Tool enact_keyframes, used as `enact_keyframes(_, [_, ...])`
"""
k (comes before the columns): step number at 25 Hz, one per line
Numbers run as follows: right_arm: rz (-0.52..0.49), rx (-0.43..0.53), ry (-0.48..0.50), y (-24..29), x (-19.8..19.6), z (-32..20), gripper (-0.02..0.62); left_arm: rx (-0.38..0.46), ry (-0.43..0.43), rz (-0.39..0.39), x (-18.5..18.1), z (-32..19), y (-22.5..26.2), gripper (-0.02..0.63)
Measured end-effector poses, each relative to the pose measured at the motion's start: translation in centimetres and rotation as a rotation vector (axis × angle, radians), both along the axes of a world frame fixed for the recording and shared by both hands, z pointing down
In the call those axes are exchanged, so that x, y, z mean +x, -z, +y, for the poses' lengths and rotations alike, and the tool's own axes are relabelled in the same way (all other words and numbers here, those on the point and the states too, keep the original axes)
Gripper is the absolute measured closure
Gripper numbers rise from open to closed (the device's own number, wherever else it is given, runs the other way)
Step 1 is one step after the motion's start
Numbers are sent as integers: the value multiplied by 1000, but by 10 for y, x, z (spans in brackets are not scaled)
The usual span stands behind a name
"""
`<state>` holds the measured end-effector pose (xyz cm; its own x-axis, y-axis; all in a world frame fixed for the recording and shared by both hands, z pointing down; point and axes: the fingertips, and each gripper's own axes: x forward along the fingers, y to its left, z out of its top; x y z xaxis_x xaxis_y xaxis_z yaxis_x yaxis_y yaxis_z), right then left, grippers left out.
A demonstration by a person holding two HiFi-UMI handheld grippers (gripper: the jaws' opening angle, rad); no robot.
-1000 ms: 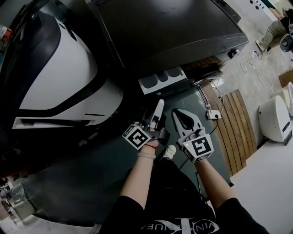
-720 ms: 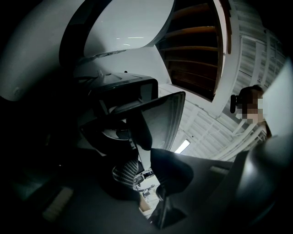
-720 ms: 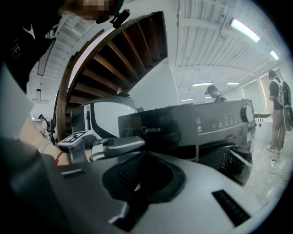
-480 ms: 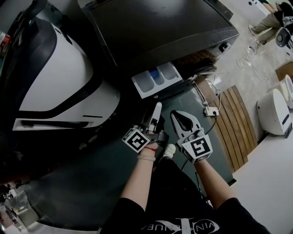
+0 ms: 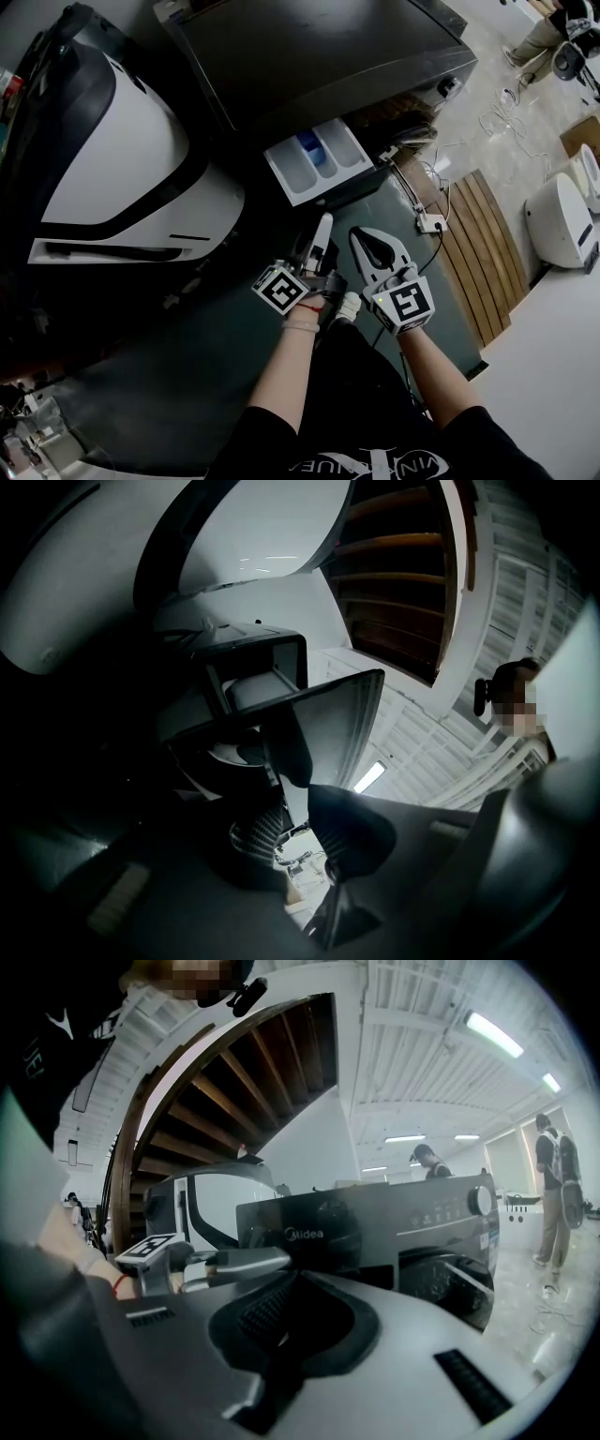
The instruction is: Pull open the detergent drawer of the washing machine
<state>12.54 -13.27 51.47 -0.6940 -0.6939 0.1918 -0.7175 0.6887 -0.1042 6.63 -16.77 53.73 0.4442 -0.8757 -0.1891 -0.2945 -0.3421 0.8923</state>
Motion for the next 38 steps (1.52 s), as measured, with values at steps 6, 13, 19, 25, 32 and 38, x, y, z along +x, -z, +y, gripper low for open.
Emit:
enact_keyframes(6, [-8,-2,-8,0,2,8,581,-1,-5,-2,4,8,0,517])
enact_keyframes(13, [-8,-16,-15,1,7,17,581,-9,-8,2,10,18,-2,518])
enact_keyframes(19, [-19,-3,-19,0,12,23,581,-2,-15,-3,13,23,-2,522])
enact_keyframes(25, [-8,11,-10,4,11,27,581,-2,-20,-12,15,28,-1,525])
enact_keyframes(32, [-31,1,-23,1,13,30,581,-7,-20,-25,16,28,-2,532])
enact_keyframes(38, [-26,11,-23,9,13,28,581,-10,-19,-44,16,28,-5,538])
